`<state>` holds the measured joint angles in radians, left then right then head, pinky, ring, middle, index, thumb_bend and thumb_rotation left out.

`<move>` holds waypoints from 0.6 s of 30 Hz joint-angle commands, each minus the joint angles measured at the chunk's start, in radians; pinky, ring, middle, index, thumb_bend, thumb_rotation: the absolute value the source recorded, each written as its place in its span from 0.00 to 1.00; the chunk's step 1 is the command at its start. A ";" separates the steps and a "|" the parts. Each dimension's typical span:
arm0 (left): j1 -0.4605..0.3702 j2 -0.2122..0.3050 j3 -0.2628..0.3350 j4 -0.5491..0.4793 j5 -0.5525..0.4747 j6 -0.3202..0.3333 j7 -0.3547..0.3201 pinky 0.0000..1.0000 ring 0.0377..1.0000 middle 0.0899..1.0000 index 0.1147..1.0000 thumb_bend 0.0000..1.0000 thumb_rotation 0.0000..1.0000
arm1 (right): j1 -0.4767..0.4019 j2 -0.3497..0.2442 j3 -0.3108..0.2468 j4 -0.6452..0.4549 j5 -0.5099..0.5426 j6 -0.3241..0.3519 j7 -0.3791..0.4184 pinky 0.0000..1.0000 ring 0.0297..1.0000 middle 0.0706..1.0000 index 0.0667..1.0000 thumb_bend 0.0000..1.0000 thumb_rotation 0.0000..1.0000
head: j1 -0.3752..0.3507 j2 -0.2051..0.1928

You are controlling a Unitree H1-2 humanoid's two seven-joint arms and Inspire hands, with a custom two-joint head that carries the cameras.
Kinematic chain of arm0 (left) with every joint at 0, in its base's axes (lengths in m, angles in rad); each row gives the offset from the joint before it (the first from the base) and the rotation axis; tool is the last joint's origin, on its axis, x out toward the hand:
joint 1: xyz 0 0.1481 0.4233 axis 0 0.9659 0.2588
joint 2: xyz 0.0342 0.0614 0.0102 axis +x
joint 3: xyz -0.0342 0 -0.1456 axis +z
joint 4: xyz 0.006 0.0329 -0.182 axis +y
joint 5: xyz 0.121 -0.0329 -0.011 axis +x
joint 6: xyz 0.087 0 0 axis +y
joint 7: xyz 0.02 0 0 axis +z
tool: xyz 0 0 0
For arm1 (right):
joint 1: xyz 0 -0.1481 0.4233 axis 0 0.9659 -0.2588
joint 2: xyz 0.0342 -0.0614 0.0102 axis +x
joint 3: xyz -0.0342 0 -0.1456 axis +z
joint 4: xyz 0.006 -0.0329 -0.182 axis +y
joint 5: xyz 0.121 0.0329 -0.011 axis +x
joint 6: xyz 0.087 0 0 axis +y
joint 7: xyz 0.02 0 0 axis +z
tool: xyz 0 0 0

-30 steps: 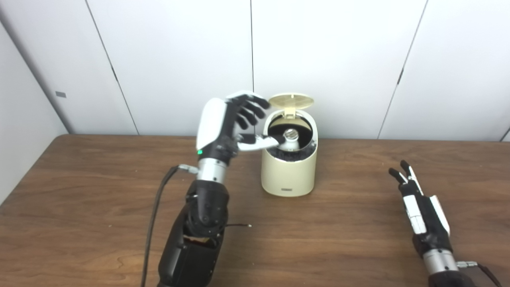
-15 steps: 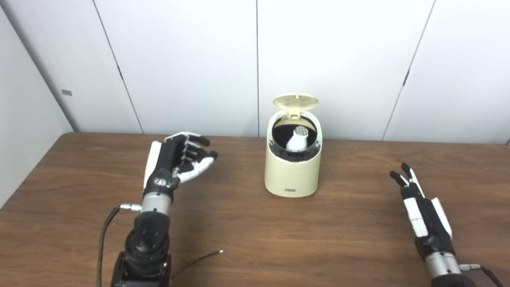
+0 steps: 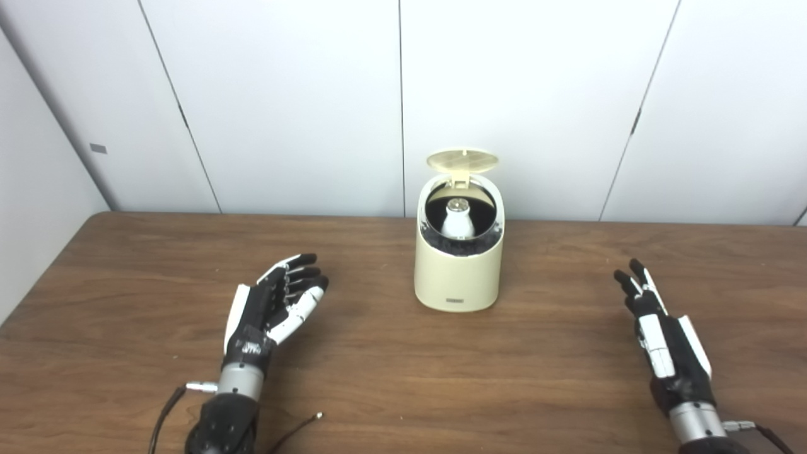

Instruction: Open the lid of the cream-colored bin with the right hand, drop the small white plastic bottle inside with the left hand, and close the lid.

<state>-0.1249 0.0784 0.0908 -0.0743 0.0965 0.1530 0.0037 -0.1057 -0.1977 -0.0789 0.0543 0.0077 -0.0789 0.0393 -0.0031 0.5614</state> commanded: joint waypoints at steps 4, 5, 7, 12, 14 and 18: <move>0.013 -0.038 -0.002 0.016 -0.074 -0.079 -0.006 0.90 0.91 0.94 0.95 0.53 1.00 | -0.081 -0.004 0.007 -0.066 0.004 0.037 0.011 1.00 0.99 0.95 0.99 0.75 1.00 | -0.007 -0.003; 0.022 -0.044 -0.002 0.024 -0.079 -0.091 -0.004 0.94 0.94 0.97 0.98 0.55 1.00 | -0.097 -0.006 0.012 -0.079 -0.006 0.049 0.010 1.00 0.99 0.95 0.98 0.75 1.00 | -0.011 -0.005; 0.032 -0.050 -0.004 0.035 -0.085 -0.108 -0.001 0.98 0.97 0.99 0.99 0.55 1.00 | -0.116 -0.007 0.019 -0.099 -0.021 0.069 0.007 1.00 0.98 0.94 0.96 0.77 1.00 | -0.016 -0.007; 0.047 -0.061 -0.006 0.068 -0.112 -0.138 -0.007 1.00 1.00 1.00 1.00 0.56 1.00 | -0.174 -0.013 0.043 -0.163 -0.067 0.138 0.014 1.00 0.98 0.95 0.94 0.79 1.00 | -0.027 -0.003; 0.052 -0.064 -0.009 0.079 -0.119 -0.152 -0.006 1.00 1.00 1.00 1.00 0.56 1.00 | -0.202 -0.019 0.057 -0.186 -0.095 0.156 0.017 0.98 0.97 0.95 0.93 0.76 1.00 | -0.031 0.002; 0.058 -0.068 -0.015 0.100 -0.134 -0.171 -0.011 1.00 1.00 1.00 1.00 0.56 1.00 | -0.279 -0.041 0.105 -0.236 -0.210 0.236 0.026 0.92 0.96 0.95 0.92 0.72 1.00 | -0.033 0.003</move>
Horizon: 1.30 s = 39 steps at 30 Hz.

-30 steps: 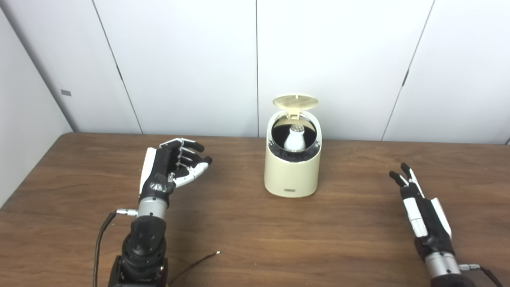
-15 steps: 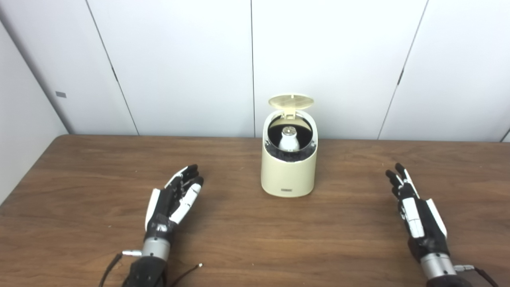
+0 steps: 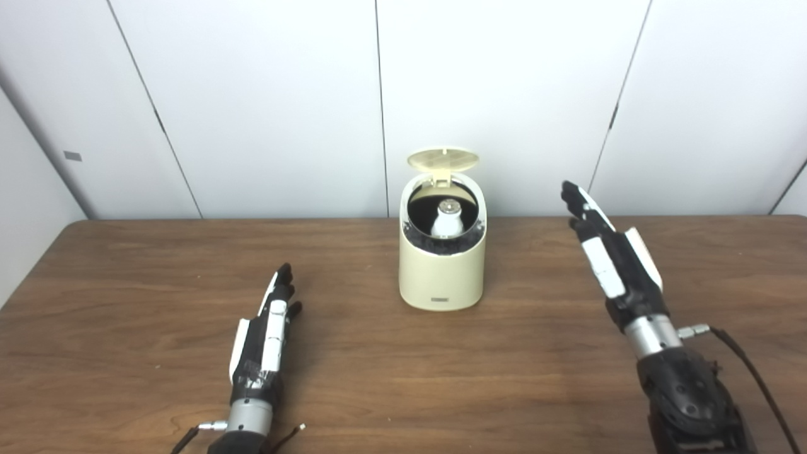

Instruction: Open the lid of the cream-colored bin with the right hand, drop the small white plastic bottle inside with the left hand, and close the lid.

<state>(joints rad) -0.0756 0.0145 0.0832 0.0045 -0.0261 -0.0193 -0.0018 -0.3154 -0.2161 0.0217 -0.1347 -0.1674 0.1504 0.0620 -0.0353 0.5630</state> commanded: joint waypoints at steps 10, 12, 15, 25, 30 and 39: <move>0.028 -0.001 -0.027 0.035 -0.013 0.007 -0.008 1.00 1.00 1.00 1.00 0.57 1.00 | -0.265 -0.061 0.110 -0.020 -0.190 0.080 0.065 0.91 0.94 0.92 0.86 0.64 1.00 | -0.009 0.007; 0.031 -0.001 -0.030 0.040 -0.013 0.002 -0.009 1.00 1.00 1.00 1.00 0.56 1.00 | -0.293 -0.061 0.123 -0.009 -0.204 0.087 0.078 0.93 0.95 0.92 0.85 0.65 1.00 | -0.009 0.007; 0.033 0.001 -0.033 0.048 -0.017 -0.009 -0.014 1.00 1.00 1.00 1.00 0.56 1.00 | -0.332 -0.051 0.131 0.019 -0.209 0.093 0.088 0.93 0.95 0.92 0.85 0.65 1.00 | -0.012 0.008; 0.033 -0.010 -0.037 0.039 -0.019 -0.012 -0.005 1.00 1.00 1.00 1.00 0.57 1.00 | -0.445 -0.031 0.189 0.102 -0.298 0.115 0.098 0.96 0.96 0.93 0.81 0.66 1.00 | -0.008 0.010; 0.033 -0.015 -0.041 0.029 -0.019 0.011 -0.003 1.00 1.00 1.00 1.00 0.60 1.00 | -0.459 -0.035 0.200 0.119 -0.307 0.114 0.121 0.95 0.97 0.94 0.78 0.66 1.00 | -0.005 0.010; 0.038 -0.021 -0.046 0.018 -0.015 0.021 0.002 1.00 1.00 1.00 1.00 0.60 0.99 | -0.458 -0.040 0.203 0.127 -0.295 0.096 0.160 0.96 0.97 0.91 0.72 0.67 1.00 | 0.001 0.014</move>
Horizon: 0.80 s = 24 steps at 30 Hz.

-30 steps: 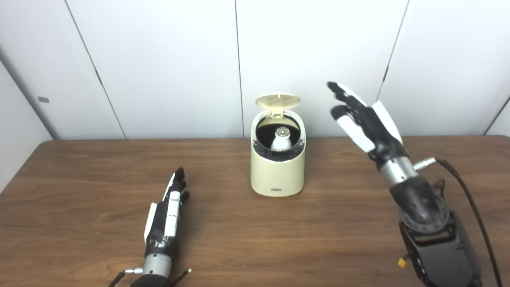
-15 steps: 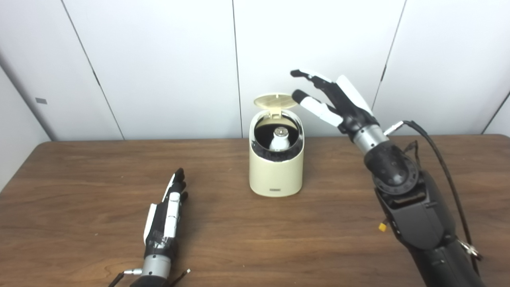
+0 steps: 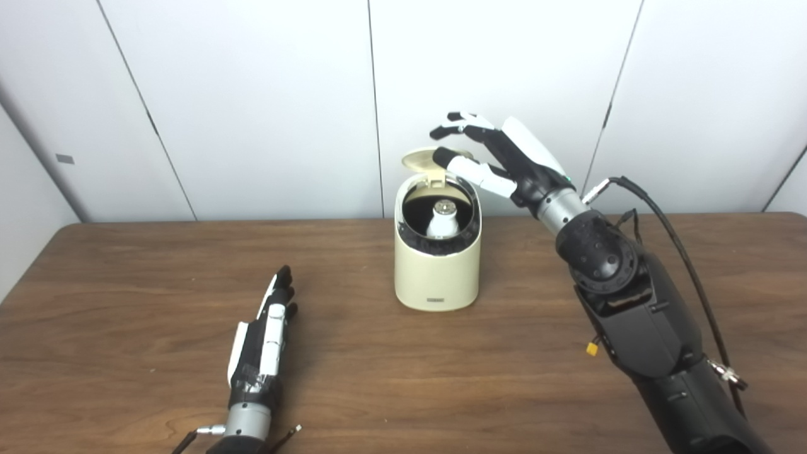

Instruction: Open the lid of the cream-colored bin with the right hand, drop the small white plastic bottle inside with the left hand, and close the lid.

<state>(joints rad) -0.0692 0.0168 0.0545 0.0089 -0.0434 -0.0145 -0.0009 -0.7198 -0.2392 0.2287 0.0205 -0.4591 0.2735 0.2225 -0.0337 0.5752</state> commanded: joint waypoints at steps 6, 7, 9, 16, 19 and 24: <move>0.029 -0.028 -0.019 0.014 0.002 0.010 0.003 1.00 1.00 1.00 1.00 0.59 0.99 | -0.044 -0.032 -0.001 -0.045 -0.021 -0.006 0.017 0.95 0.96 0.87 0.70 0.67 1.00 | 0.003 0.002; 0.028 -0.028 -0.019 0.014 0.003 0.009 0.004 1.00 1.00 1.00 1.00 0.59 0.99 | -0.042 -0.034 -0.001 -0.047 -0.025 -0.001 0.019 0.95 0.96 0.87 0.70 0.67 1.00 | 0.004 0.002; 0.026 -0.028 -0.018 0.016 0.003 0.006 0.006 1.00 1.00 1.00 1.00 0.59 0.99 | -0.038 -0.036 -0.002 -0.051 -0.029 0.003 0.021 0.93 0.95 0.87 0.69 0.67 1.00 | 0.005 0.002; 0.024 -0.031 -0.014 0.017 0.002 0.000 0.009 1.00 1.00 1.00 1.00 0.59 1.00 | -0.018 -0.045 -0.001 -0.069 -0.041 0.012 0.037 0.96 1.00 0.95 0.66 0.67 1.00 | 0.007 0.005; 0.027 -0.030 -0.016 0.012 0.003 0.002 0.008 1.00 1.00 1.00 1.00 0.58 1.00 | -0.008 -0.047 0.000 -0.079 -0.053 0.016 0.042 0.95 1.00 0.98 0.65 0.68 1.00 | 0.007 0.007; 0.028 -0.028 -0.016 0.010 0.004 0.005 0.008 1.00 1.00 1.00 1.00 0.59 1.00 | 0.008 -0.050 0.003 -0.078 -0.066 0.005 0.046 0.94 1.00 0.99 0.64 0.68 1.00 | 0.006 0.010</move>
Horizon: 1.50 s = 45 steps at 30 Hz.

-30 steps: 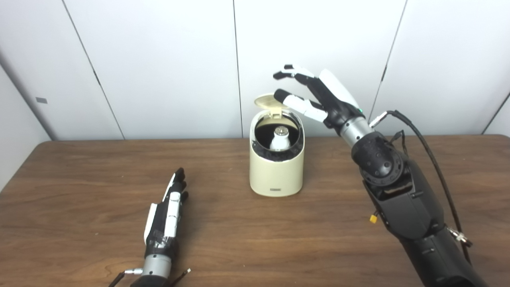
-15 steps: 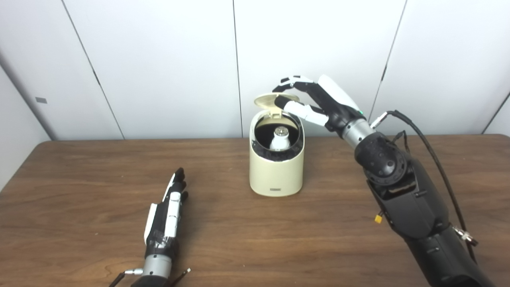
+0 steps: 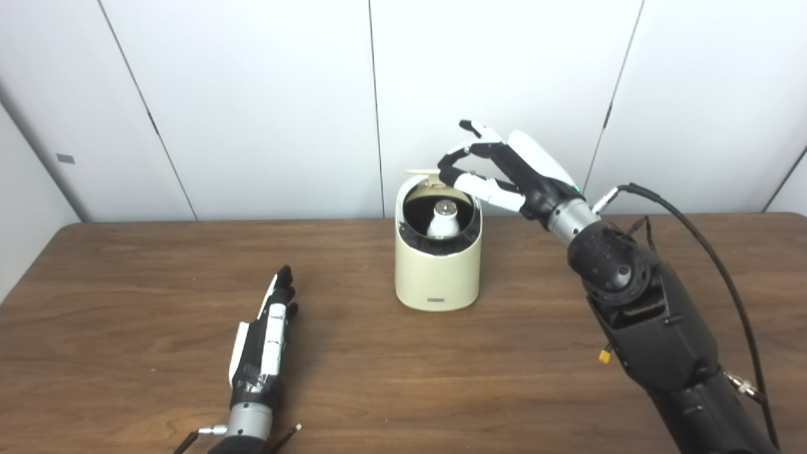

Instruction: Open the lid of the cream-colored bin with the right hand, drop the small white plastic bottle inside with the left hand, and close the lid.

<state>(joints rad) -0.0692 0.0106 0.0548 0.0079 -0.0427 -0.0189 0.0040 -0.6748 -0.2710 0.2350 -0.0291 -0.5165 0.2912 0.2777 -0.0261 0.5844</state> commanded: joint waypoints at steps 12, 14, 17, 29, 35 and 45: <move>0.026 -0.026 -0.016 0.002 0.002 0.030 0.007 1.00 1.00 1.00 1.00 0.59 0.98 | 0.004 -0.015 0.014 -0.043 -0.026 -0.038 -0.002 0.99 1.00 1.00 0.62 0.70 1.00 | 0.005 0.010; 0.024 -0.027 -0.013 0.002 -0.003 0.030 0.007 1.00 1.00 1.00 1.00 0.59 0.97 | 0.014 -0.016 0.019 -0.052 -0.030 -0.037 0.002 1.00 1.00 1.00 0.63 0.70 1.00 | 0.006 0.011; 0.025 -0.028 -0.013 0.003 0.002 0.024 0.006 1.00 1.00 1.00 1.00 0.59 0.98 | 0.028 -0.018 0.028 -0.061 -0.040 -0.032 0.006 0.99 1.00 1.00 0.64 0.72 1.00 | 0.009 0.011; 0.031 -0.027 -0.029 -0.010 0.035 0.039 0.024 1.00 1.00 1.00 1.00 0.60 0.97 | 0.100 -0.023 0.046 -0.121 -0.041 -0.046 0.018 1.00 1.00 1.00 0.64 0.67 1.00 | 0.026 0.021; 0.029 -0.029 -0.030 -0.014 0.043 0.054 0.032 1.00 1.00 1.00 1.00 0.63 0.96 | 0.125 -0.027 0.042 -0.148 -0.038 -0.033 0.036 1.00 1.00 1.00 0.66 0.66 1.00 | 0.026 0.022; 0.025 -0.032 -0.021 -0.007 0.022 0.037 0.031 1.00 1.00 1.00 1.00 0.61 0.95 | 0.138 -0.028 0.035 -0.143 -0.042 -0.025 0.040 0.97 1.00 1.00 0.66 0.65 1.00 | 0.028 0.027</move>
<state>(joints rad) -0.0598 -0.0073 0.0402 -0.0086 -0.0147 0.0008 0.0372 -0.5117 -0.2909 0.2812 -0.1499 -0.5542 0.2695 0.3199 -0.0015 0.6090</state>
